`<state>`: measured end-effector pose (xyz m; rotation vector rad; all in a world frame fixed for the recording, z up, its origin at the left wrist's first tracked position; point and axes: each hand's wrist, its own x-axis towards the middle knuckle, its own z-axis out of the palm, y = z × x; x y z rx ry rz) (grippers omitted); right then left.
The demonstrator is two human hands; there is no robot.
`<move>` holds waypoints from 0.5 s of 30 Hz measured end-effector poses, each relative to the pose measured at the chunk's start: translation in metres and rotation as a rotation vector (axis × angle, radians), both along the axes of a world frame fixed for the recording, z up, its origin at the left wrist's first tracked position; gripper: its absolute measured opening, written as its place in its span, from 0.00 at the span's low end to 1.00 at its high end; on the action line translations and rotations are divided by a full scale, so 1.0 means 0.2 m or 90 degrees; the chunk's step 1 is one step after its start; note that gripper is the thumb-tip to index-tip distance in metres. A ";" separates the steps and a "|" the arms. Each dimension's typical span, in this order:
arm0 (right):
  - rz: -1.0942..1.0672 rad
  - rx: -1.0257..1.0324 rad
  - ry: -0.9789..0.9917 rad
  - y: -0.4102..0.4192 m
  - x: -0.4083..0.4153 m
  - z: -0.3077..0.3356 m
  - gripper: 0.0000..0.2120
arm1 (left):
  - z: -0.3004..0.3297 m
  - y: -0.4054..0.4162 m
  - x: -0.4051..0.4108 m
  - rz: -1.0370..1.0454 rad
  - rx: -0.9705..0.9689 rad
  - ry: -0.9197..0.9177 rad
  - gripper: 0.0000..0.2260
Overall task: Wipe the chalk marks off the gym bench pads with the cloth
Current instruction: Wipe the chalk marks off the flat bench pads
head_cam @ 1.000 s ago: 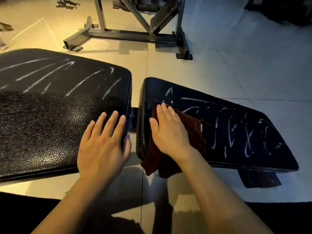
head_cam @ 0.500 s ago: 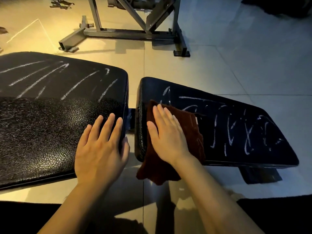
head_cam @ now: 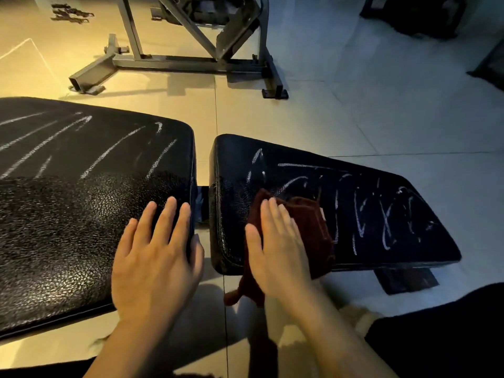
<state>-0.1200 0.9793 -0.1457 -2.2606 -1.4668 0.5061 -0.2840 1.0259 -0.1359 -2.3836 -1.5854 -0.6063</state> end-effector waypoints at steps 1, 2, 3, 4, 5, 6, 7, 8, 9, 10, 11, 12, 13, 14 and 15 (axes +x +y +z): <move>0.024 0.025 -0.005 -0.05 -0.06 0.00 0.28 | 0.00 0.00 0.00 0.002 0.003 -0.001 0.24; 0.046 0.045 -0.015 -0.09 -0.10 -0.01 0.28 | 0.00 0.00 0.01 0.003 0.003 0.000 0.23; 0.061 0.052 -0.028 -0.11 -0.11 -0.01 0.29 | 0.00 0.00 0.01 0.003 0.002 0.000 0.23; 0.065 0.047 -0.035 -0.09 -0.09 -0.01 0.29 | 0.00 0.00 0.01 0.002 0.002 0.000 0.23; 0.059 0.039 -0.035 -0.06 -0.04 -0.02 0.29 | 0.00 0.00 0.00 0.001 0.001 0.001 0.23; 0.045 0.022 -0.030 -0.01 0.02 -0.03 0.29 | 0.00 0.00 0.00 0.001 -0.001 0.003 0.23; 0.029 -0.002 -0.029 0.06 0.09 -0.04 0.29 | 0.00 0.00 0.00 0.001 -0.004 0.007 0.23; 0.007 -0.023 -0.030 0.12 0.15 -0.03 0.30 | 0.00 0.00 0.00 0.001 -0.009 0.012 0.23; -0.015 -0.035 -0.035 0.16 0.19 -0.02 0.30 | 0.00 0.00 0.00 0.000 -0.014 0.014 0.23; -0.028 -0.039 -0.040 0.17 0.19 -0.01 0.30 | 0.00 0.00 0.00 -0.001 -0.017 0.013 0.23; -0.026 -0.036 -0.037 0.16 0.17 0.00 0.30 | 0.00 0.00 0.00 -0.001 -0.018 0.008 0.23; -0.007 -0.019 -0.028 0.12 0.12 0.01 0.29 | 0.00 0.00 0.00 -0.001 -0.018 0.001 0.23; 0.027 0.007 -0.026 0.06 0.05 0.02 0.28 | 0.00 0.00 0.00 0.000 -0.015 -0.005 0.23; 0.070 0.034 -0.031 -0.01 -0.03 0.03 0.28 | 0.00 0.00 0.00 0.000 -0.011 -0.008 0.23; 0.109 0.054 -0.036 -0.07 -0.09 0.03 0.28 | 0.00 0.01 0.00 0.000 -0.008 -0.007 0.23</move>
